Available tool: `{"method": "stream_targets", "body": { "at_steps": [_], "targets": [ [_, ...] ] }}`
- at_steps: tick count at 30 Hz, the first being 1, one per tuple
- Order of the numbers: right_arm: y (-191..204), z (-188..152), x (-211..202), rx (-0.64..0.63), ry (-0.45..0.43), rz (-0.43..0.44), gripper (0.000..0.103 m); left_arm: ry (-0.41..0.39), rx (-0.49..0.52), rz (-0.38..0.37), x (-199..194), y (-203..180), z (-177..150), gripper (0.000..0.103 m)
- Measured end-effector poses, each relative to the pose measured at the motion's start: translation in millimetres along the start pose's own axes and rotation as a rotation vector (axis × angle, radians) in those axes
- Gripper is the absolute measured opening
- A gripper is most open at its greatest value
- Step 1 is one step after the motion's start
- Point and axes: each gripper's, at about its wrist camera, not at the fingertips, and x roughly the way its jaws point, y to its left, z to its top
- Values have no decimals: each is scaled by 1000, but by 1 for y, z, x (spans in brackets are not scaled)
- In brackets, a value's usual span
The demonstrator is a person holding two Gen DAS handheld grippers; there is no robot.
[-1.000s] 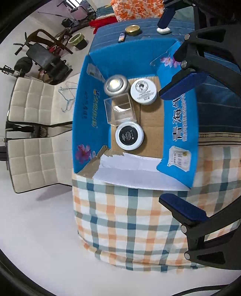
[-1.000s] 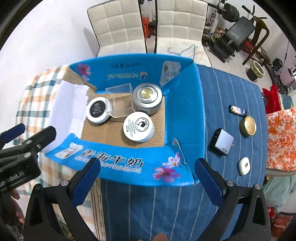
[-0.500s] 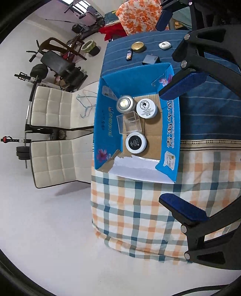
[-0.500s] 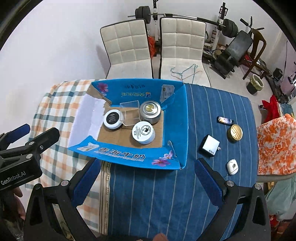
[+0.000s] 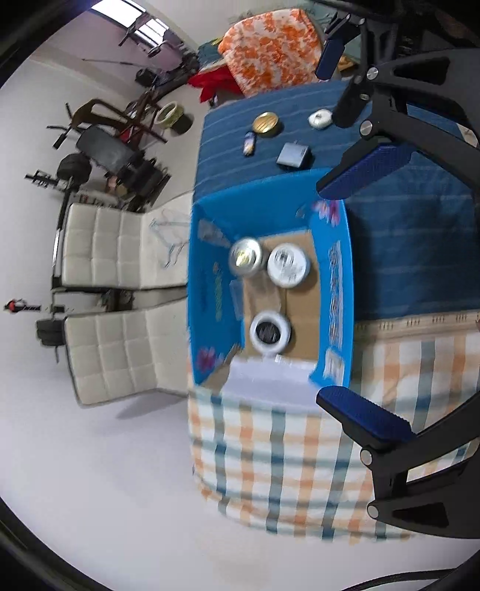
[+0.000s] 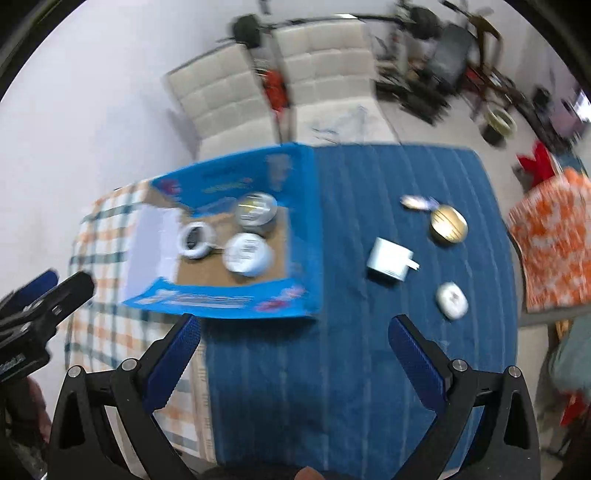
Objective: Organize rigid objects
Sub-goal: 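Lift both open tools out of the cardboard box, then grasp the grey charger with the left tool while the right tool grasps the gold tin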
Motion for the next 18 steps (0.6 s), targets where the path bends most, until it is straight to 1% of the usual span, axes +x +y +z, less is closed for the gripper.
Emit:
{"method": "stream_targets", "body": {
  "at_steps": [4, 6, 8, 9, 12, 14, 18],
  "targets": [
    [-76, 11, 19, 123, 37, -56, 103, 37, 18, -71, 29, -50, 10, 103],
    [-117, 20, 31, 183, 53, -60, 103, 58, 21, -96, 44, -75, 17, 103],
    [-151, 28, 40, 224, 60, -64, 103, 94, 42, -115, 66, -109, 26, 103],
    [-169, 33, 45, 240, 60, -75, 103, 111, 69, -127, 79, -132, 32, 103],
    [-214, 45, 59, 276, 69, -104, 103, 187, 150, -131, 116, -185, 40, 103],
    [-242, 54, 73, 296, 85, -111, 102, 233, 179, -110, 145, -213, 44, 103],
    [-279, 67, 101, 307, 111, -108, 99, 324, 208, -83, 203, -248, 46, 103]
  ]
}}
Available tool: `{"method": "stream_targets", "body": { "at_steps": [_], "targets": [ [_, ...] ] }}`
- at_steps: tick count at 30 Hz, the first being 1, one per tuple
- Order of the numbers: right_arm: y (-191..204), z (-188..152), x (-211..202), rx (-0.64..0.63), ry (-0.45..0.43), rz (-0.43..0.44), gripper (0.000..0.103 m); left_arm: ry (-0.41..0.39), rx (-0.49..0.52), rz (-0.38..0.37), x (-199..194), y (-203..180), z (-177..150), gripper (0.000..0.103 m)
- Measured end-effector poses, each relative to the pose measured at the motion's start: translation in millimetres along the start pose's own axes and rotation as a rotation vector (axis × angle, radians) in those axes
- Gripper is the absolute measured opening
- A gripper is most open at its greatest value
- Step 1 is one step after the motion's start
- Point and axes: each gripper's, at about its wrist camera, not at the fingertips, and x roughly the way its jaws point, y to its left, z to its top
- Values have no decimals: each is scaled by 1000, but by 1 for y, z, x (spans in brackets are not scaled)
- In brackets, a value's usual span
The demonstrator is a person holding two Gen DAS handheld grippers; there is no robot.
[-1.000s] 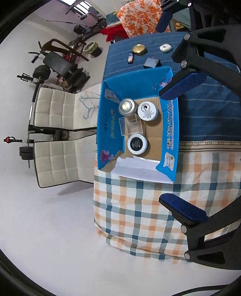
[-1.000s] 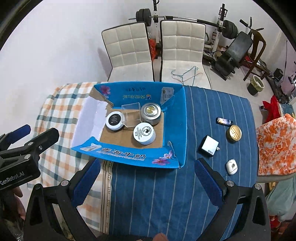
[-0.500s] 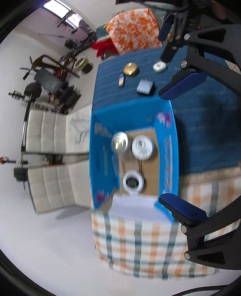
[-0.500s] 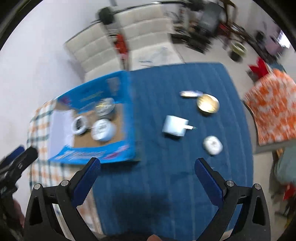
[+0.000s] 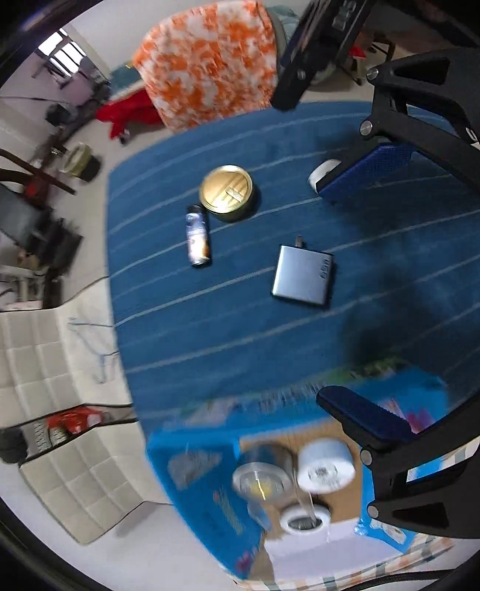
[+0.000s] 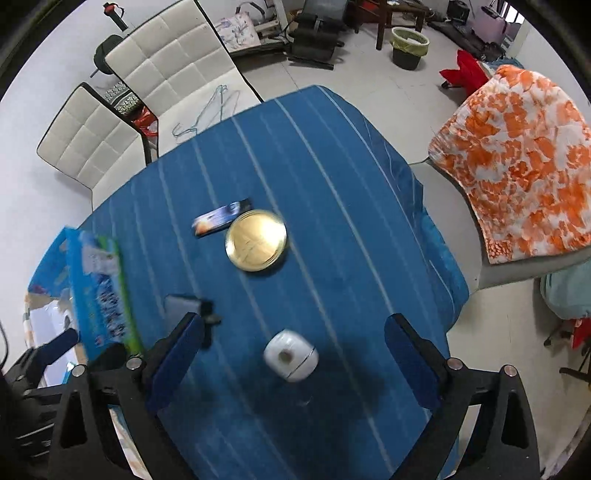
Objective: Organize rigid objects
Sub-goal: 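Grasp the grey charger with the left tool while the right tool grasps the gold tin, then carry the charger with the left tool while the right tool carries the gold tin to the box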
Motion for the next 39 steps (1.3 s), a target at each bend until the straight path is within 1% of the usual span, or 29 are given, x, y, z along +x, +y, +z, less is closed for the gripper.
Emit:
{"method": "stream_targets", "body": {
  "at_steps": [1, 2, 3, 5, 10, 11, 12, 13, 14, 16, 17, 18, 19, 21, 23, 26, 27, 28, 30, 31, 35, 39],
  "targets": [
    [-4, 5, 7, -1, 8, 3, 98, 21, 4, -5, 10, -4, 3, 101],
    [-8, 11, 17, -2, 20, 7, 97, 49, 9, -3, 22, -8, 5, 94],
    [-11, 14, 25, -5, 28, 3, 96, 72, 19, 3, 33, -12, 5, 91],
    [-11, 20, 40, -15, 49, 10, 94, 114, 42, 14, 55, -21, 5, 86],
    [1, 32, 78, -51, 96, 39, 94, 180, 37, 61, 101, -27, 4, 85],
    [5, 35, 86, -58, 104, 44, 94, 187, 30, 71, 108, -26, 4, 76],
    [8, 37, 91, -63, 106, 49, 94, 201, 15, 56, 115, -24, 4, 71],
    [12, 40, 97, -68, 109, 54, 90, 201, -3, 47, 118, -21, 4, 71],
    [16, 44, 105, -75, 114, 51, 83, 172, -36, 42, 115, -18, 3, 70],
    [23, 50, 119, -81, 136, 46, 80, 145, -63, 42, 112, -15, 1, 70],
    [26, 52, 128, -83, 155, 47, 80, 133, -83, 43, 110, -12, -2, 70],
    [29, 55, 135, -80, 167, 73, 80, 123, -104, 53, 109, -10, -4, 70],
    [32, 56, 140, -86, 181, 61, 79, 119, -108, 57, 107, -6, -7, 70],
    [43, 58, 142, -133, 155, 13, 76, 113, -109, 60, 106, -7, -9, 71],
    [46, 60, 144, -145, 168, -14, 70, 122, -91, 56, 108, -10, -11, 75],
    [46, 59, 144, -158, 180, -19, 70, 135, -65, 69, 111, -17, -11, 75],
    [44, 58, 143, -164, 183, -22, 69, 134, -67, 68, 111, -18, -12, 74],
    [42, 58, 142, -168, 187, -26, 69, 126, -66, 74, 108, -20, -9, 70],
    [37, 57, 138, -161, 191, -25, 68, 127, -65, 74, 109, -25, -5, 69],
    [34, 57, 136, -159, 191, -24, 68, 125, -77, 70, 112, -24, -1, 69],
    [22, 49, 128, -153, 189, -12, 67, 126, -116, 36, 109, -21, -7, 69],
    [3, 42, 114, -138, 172, 1, 67, 104, -120, 19, 97, -22, -10, 69]
  ]
}}
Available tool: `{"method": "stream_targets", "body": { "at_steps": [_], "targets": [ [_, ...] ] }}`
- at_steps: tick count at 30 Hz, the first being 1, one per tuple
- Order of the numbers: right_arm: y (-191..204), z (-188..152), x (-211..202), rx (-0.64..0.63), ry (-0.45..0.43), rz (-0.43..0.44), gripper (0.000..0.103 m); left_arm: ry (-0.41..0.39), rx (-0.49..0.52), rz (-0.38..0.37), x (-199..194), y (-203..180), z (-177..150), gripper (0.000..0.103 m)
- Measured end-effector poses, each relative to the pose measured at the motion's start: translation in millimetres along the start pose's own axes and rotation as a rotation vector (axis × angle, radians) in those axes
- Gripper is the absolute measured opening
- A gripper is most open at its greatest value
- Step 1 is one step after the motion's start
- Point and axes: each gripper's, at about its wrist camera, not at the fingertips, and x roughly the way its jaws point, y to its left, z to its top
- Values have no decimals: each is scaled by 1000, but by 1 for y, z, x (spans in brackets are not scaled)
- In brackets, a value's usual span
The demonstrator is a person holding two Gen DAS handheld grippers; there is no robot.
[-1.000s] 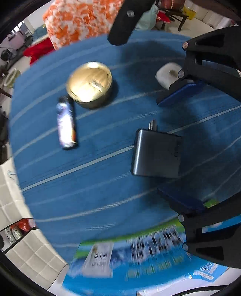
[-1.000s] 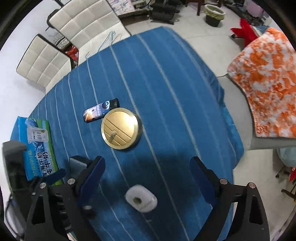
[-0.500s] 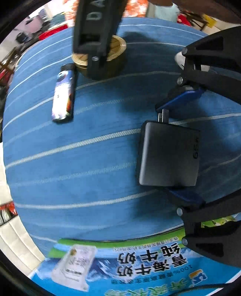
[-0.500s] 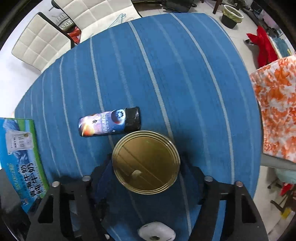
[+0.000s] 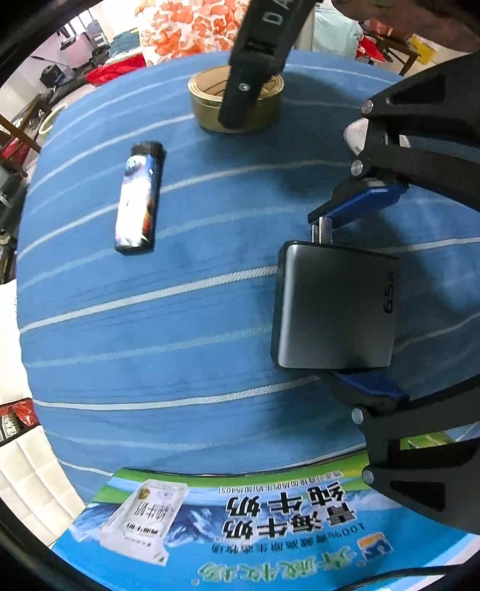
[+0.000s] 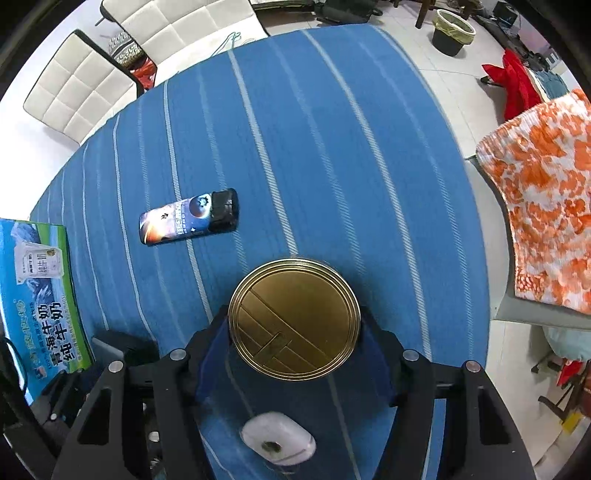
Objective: Organize rigid objects
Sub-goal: 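Carry the charger with the left tool while the right tool carries the gold tin to the box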
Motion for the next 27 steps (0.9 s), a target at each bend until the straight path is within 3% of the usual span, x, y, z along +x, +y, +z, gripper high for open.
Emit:
{"method": "stream_targets", "body": {
  "at_steps": [6, 15, 22, 27],
  "targets": [
    [-16, -14, -21, 17, -31, 26, 67, -55, 15, -20, -28, 0, -12, 69],
    [-8, -38, -77, 9, -127, 39, 67, -169, 37, -77, -89, 15, -32, 69],
    [35, -63, -134, -54, -231, 61, 67, -277, 9, -101, -140, 52, -47, 69],
    [94, -89, -163, -112, -281, 100, 67, -347, -45, -81, -172, 96, -67, 69]
  ]
}}
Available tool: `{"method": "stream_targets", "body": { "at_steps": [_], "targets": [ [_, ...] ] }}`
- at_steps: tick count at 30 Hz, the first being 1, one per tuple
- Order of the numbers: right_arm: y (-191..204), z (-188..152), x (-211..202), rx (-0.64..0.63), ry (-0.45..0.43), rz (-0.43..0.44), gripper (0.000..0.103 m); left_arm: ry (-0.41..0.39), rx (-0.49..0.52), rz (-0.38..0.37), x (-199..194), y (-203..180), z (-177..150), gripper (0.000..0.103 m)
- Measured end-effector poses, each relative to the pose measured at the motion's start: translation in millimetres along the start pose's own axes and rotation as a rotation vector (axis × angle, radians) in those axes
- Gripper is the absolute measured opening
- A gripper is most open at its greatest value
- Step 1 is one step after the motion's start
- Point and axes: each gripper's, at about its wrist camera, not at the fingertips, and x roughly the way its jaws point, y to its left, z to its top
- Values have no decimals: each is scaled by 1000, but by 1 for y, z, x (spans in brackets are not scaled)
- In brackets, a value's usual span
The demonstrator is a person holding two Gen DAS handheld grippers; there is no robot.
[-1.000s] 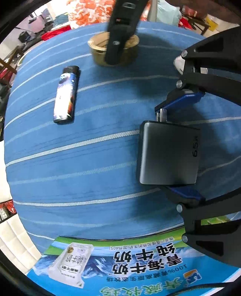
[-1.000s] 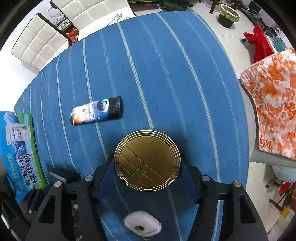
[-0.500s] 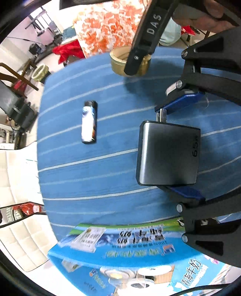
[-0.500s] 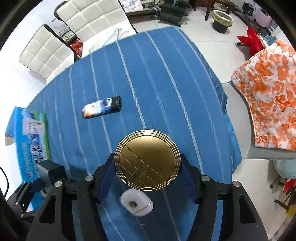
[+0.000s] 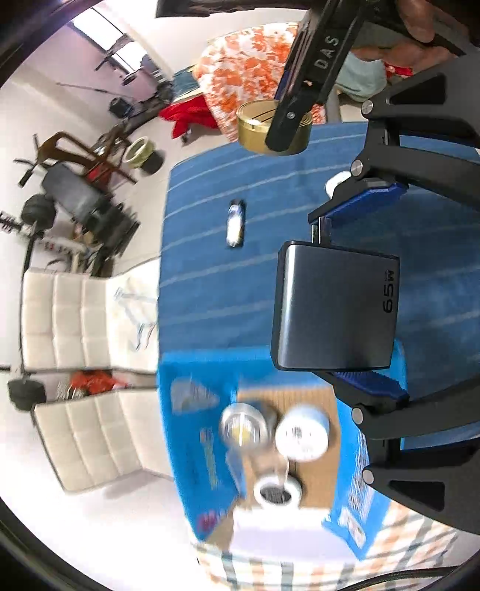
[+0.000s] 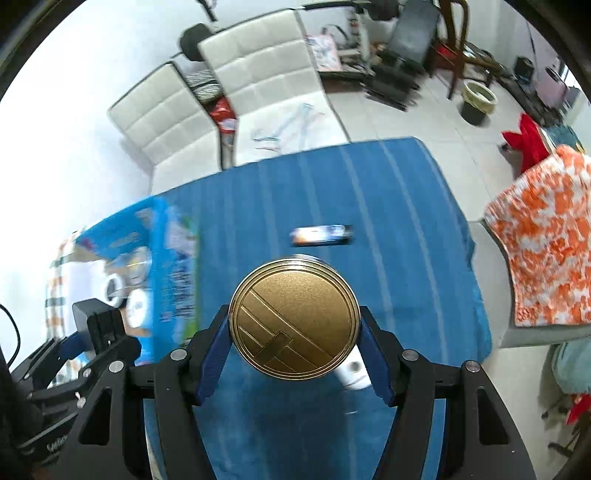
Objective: Organize rigid objects
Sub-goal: 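Carry the charger with the left tool while the right tool carries the gold tin to the box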
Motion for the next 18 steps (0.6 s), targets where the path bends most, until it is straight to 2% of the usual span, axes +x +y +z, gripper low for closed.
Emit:
{"method": "stream_targets", "body": {
  "at_steps": [10, 18],
  "targets": [
    [137, -34, 2, -56, 18, 59, 67, -79, 22, 127, -53, 92, -32, 69],
    [206, -61, -3, -112, 14, 50, 67, -110, -28, 165, -77, 158, -37, 69]
  ]
}}
